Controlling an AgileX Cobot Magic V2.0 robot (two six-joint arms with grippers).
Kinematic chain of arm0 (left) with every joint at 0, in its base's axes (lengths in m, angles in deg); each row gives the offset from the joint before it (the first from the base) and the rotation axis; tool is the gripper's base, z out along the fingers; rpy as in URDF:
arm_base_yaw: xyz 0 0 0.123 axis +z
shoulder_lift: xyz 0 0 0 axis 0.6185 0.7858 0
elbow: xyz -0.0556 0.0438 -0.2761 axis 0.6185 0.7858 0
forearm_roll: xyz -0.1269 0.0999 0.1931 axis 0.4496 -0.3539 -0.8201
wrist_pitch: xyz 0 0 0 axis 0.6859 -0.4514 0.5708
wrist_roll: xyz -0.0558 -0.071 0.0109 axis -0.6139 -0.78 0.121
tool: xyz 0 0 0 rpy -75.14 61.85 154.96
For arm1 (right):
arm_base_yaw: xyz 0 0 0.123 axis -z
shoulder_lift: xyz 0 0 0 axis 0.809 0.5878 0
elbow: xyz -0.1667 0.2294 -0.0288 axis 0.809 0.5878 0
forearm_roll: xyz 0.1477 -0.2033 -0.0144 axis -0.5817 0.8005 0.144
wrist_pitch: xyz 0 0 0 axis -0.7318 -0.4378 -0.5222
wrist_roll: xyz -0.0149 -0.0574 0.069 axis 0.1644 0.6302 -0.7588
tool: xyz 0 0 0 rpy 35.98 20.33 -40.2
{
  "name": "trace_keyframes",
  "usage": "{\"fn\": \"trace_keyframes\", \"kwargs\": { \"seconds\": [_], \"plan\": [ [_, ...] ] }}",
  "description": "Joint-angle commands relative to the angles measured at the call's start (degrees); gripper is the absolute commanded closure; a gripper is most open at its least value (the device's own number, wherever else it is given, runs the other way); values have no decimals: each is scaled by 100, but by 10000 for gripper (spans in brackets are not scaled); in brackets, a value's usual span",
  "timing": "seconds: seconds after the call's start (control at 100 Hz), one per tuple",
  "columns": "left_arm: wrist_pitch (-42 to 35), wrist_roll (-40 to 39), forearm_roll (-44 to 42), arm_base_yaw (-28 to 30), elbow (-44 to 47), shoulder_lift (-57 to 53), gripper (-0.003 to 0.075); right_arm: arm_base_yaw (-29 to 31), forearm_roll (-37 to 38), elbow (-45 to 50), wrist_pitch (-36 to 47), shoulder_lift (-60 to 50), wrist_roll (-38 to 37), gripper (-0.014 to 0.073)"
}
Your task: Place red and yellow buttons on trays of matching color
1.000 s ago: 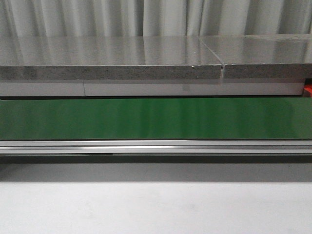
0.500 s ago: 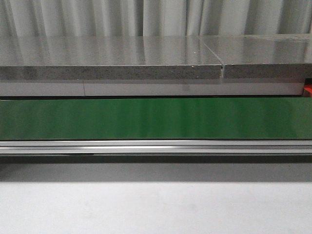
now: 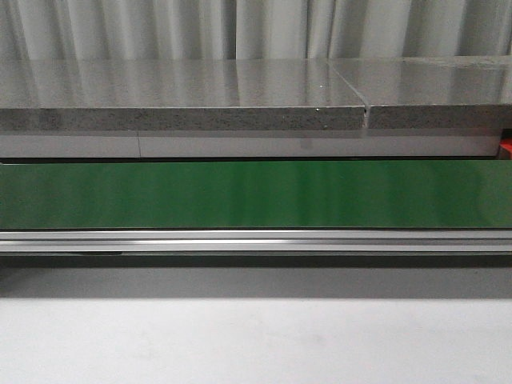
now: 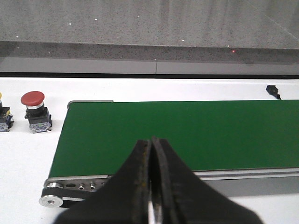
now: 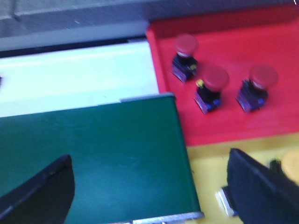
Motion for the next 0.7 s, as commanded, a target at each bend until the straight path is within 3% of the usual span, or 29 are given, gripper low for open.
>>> {"fn": "trace_keyframes", "kwargs": {
  "seconds": [0.0,0.13,0.22,0.34,0.52,0.69],
  "plan": [
    [-386,-10,104,-52,-164,37,739,-368,-77,-27,601,-434,293,-59],
    [-386,-10,104,-52,-164,37,739,-803,-77,257,881,-846,542,-48],
    [-386,-10,104,-52,-164,37,739,-970,-77,464,1025,-1048,557,22],
    [-386,-10,104,-52,-164,37,739,-1008,-97,634,1095,-1159,557,233],
    [-386,-10,104,-52,-164,37,739,-1008,-145,634,1127,-1159,557,666],
    [-386,-10,104,-52,-164,37,739,-1008,-145,634,1127,-1159,552,662]
  ]
}}
